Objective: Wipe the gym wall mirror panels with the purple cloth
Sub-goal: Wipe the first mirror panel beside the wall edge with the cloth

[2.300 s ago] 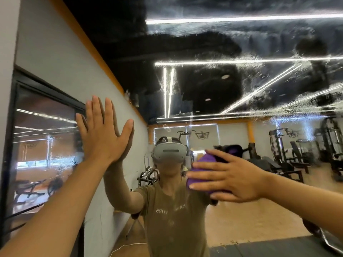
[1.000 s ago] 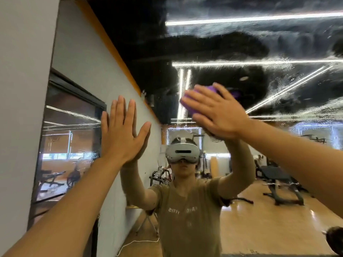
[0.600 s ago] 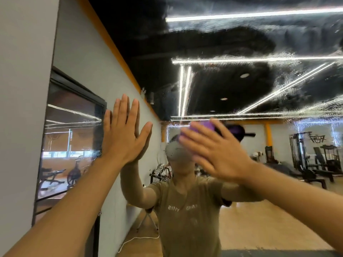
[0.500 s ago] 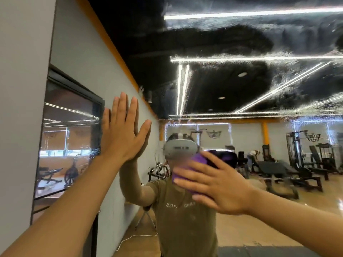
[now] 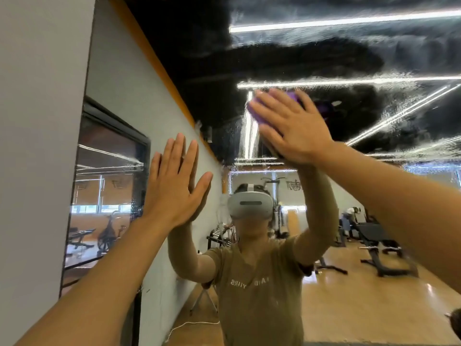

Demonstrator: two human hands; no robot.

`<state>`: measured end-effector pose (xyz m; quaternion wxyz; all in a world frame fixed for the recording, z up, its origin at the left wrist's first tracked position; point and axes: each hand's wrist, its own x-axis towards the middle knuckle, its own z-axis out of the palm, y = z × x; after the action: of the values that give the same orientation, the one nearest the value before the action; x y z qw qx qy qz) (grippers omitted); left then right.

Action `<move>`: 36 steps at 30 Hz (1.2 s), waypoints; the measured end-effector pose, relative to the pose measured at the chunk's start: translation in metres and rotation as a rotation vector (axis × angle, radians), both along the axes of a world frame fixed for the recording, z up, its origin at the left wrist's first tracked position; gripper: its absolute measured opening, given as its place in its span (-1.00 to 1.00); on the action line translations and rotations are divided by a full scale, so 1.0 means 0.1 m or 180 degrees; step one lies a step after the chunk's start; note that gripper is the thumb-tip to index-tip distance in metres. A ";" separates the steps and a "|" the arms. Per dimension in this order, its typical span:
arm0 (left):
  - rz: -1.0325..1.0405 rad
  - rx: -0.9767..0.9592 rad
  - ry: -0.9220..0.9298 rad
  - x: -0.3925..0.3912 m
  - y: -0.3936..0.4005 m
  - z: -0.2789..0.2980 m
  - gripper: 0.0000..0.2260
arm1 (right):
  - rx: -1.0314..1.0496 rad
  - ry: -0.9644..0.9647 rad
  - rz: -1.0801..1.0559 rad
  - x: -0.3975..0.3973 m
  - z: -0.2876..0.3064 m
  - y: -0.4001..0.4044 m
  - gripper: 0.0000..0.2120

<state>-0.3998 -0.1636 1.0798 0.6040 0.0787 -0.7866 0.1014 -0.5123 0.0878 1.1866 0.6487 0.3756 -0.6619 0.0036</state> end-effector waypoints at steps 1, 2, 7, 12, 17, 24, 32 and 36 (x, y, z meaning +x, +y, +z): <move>-0.0016 -0.0028 -0.0007 0.01 -0.02 -0.01 -0.31 | -0.0221 -0.0121 0.0001 0.02 0.09 -0.02 -0.46; -0.0031 -0.0052 -0.0008 0.01 -0.04 -0.02 -0.32 | -0.0383 -0.0213 0.0011 0.03 0.13 -0.05 -0.45; -0.0093 -0.0135 -0.0012 0.04 -0.08 -0.08 -0.35 | -0.0020 0.0169 0.0100 0.05 -0.51 -0.17 -0.47; -0.0144 -0.0174 -0.0045 0.06 -0.09 -0.08 -0.35 | 0.1450 0.0630 -0.0180 0.01 -1.89 0.02 -0.47; -0.0077 -0.0200 -0.0059 0.06 -0.11 -0.06 -0.35 | 0.2596 0.0935 -0.0145 -0.02 -1.88 0.15 -0.49; -0.0124 -0.0261 -0.0007 0.04 -0.13 -0.08 -0.35 | 0.0412 0.0196 0.0051 0.01 -0.27 -0.04 -0.47; -0.0108 -0.0354 0.0074 -0.01 -0.18 -0.09 -0.35 | -0.0253 0.0044 0.0043 0.08 -0.59 -0.20 -0.46; -0.0209 -0.0362 0.0056 0.01 -0.18 -0.10 -0.37 | 0.0946 0.0448 -0.0230 0.09 -1.58 -0.14 -0.46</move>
<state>-0.3986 -0.1815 1.0702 0.6174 0.0192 -0.7764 0.1253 -0.5034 0.0739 1.0285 0.6305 0.4427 -0.6211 -0.1440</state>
